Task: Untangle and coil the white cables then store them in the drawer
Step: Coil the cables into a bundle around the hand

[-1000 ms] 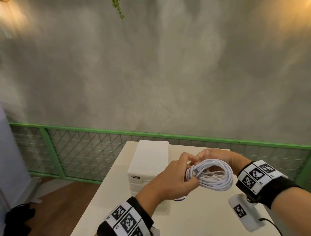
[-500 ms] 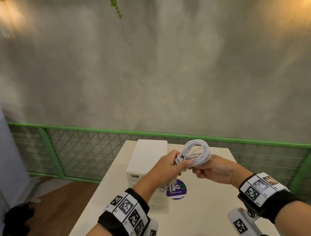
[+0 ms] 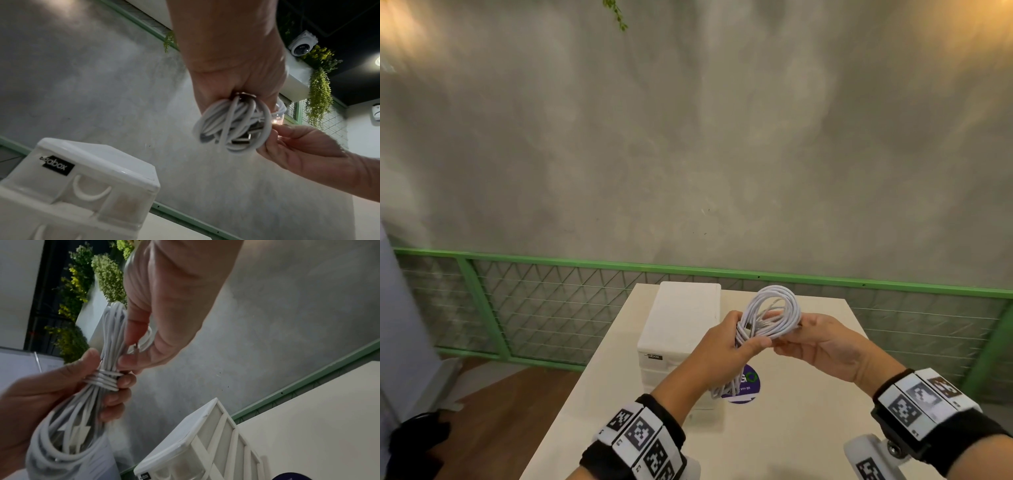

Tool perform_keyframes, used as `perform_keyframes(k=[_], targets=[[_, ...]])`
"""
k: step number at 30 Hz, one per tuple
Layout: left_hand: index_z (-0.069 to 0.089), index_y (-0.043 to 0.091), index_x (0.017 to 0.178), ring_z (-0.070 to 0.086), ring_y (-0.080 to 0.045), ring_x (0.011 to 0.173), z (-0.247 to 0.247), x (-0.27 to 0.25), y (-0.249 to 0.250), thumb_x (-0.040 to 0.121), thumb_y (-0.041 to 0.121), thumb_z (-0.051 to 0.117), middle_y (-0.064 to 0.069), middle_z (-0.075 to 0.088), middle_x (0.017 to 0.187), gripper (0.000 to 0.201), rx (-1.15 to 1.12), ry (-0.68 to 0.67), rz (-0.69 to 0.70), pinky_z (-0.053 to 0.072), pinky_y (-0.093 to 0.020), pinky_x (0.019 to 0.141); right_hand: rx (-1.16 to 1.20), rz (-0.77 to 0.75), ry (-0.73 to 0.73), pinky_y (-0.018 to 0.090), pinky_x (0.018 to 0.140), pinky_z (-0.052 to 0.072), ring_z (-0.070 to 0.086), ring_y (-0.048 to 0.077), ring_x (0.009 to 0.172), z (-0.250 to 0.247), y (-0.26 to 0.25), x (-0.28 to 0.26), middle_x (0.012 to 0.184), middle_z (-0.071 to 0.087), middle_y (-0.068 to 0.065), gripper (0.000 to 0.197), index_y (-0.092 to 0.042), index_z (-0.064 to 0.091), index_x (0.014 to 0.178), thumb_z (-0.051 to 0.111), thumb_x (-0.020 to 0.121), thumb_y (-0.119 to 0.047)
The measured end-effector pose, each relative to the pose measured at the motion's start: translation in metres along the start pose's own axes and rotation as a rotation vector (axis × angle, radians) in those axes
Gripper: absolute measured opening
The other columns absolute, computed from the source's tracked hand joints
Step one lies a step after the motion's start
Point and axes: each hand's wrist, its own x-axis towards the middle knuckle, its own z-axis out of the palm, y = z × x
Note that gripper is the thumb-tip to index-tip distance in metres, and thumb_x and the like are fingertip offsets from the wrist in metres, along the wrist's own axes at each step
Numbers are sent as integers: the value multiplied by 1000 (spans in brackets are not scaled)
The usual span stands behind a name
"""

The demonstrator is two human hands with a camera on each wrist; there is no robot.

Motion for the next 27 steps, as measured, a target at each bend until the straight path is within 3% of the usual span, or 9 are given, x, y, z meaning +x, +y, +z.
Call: perform_keyframes(k=[4, 7, 9, 11, 15, 18, 20, 24, 27], targets=[[42, 23, 121, 56, -19, 109, 6, -1, -2, 92, 40, 50, -3, 58, 120, 35, -40, -16, 8, 47, -34, 94, 11, -49, 50, 24, 56, 54, 64, 14, 61, -1, 2, 0, 74, 71, 9, 55, -7, 76, 81, 93, 35, -33], [44, 22, 114, 56, -25, 109, 7, -1, -4, 90, 45, 46, -11, 59, 119, 33, -80, -32, 1, 47, -40, 95, 41, -54, 123, 23, 52, 53, 59, 14, 54, 8, 1, 0, 73, 65, 14, 9, -6, 76, 74, 72, 72, -14], [45, 16, 113, 59, -27, 101, 9, -2, -6, 90, 44, 43, -17, 60, 116, 36, -114, -25, -3, 47, -45, 92, 10, -42, 192, 23, 51, 53, 57, 16, 53, 8, 5, 1, 70, 65, 13, 34, -6, 76, 69, 47, 87, 2], [46, 15, 111, 57, -22, 94, 9, -3, -8, 96, 38, 40, -18, 61, 113, 28, -134, 8, -1, 49, -44, 89, -5, -21, 197, 24, 51, 54, 57, 16, 52, 13, 5, 0, 66, 67, 11, 41, -6, 74, 69, 41, 90, 3], [47, 14, 104, 54, -18, 86, 11, -2, -9, 97, 33, 39, -19, 62, 109, 22, -136, 64, -9, 52, -42, 81, -16, 35, 229, 25, 51, 53, 57, 16, 49, 16, 3, 2, 64, 66, 12, 38, -4, 71, 74, 38, 93, -4], [47, 8, 104, 49, -18, 78, 11, 0, -11, 95, 29, 39, -21, 59, 98, 23, -125, 97, -25, 45, -34, 68, 6, 81, 258, 28, 53, 54, 60, 19, 54, 17, 3, 5, 66, 69, 12, 39, -3, 69, 78, 34, 95, -8], [46, 10, 98, 46, -17, 74, 10, 2, -10, 94, 26, 40, -11, 54, 87, 17, -128, 91, -23, 41, -29, 64, 13, 95, 279, 27, 52, 54, 62, 19, 56, 19, 2, 5, 67, 70, 11, 39, -3, 68, 79, 33, 95, -8], [42, 23, 87, 47, -17, 74, 9, 4, -9, 93, 27, 44, -4, 53, 83, 7, -124, 69, -33, 40, -26, 64, -1, 103, 320, 24, 49, 51, 58, 20, 61, 24, 1, 5, 64, 69, 9, 41, -4, 70, 76, 33, 95, -8], [41, 23, 86, 50, -18, 76, 9, 6, -11, 91, 24, 46, -4, 54, 84, 8, -138, 46, -54, 42, -28, 65, -16, 132, 342, 27, 53, 44, 53, 20, 62, 25, 0, 4, 63, 67, 8, 40, -5, 69, 74, 35, 95, -8]])
